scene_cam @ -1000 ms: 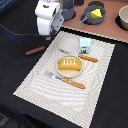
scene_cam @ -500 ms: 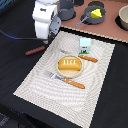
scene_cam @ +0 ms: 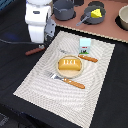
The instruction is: Interact with the objects in diverse but meaningful ways.
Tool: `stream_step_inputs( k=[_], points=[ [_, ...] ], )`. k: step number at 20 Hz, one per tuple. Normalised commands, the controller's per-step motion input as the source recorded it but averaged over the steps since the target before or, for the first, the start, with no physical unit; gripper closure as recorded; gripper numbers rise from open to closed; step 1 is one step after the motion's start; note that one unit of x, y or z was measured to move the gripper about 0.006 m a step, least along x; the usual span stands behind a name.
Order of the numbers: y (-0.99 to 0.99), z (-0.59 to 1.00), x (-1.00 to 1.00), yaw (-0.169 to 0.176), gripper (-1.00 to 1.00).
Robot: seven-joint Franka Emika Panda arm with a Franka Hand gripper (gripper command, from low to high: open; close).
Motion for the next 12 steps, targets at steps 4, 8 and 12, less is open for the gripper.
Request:
stream_step_inputs(
  k=[4, 8, 12],
  points=[
    [-0.20, -0.30, -0.59, 0.111, -1.00],
    [-0.30, -0.30, -0.39, 0.088, -1.00],
    [-0.21, -0.43, -0.37, 0.048, -1.00]
  ],
)
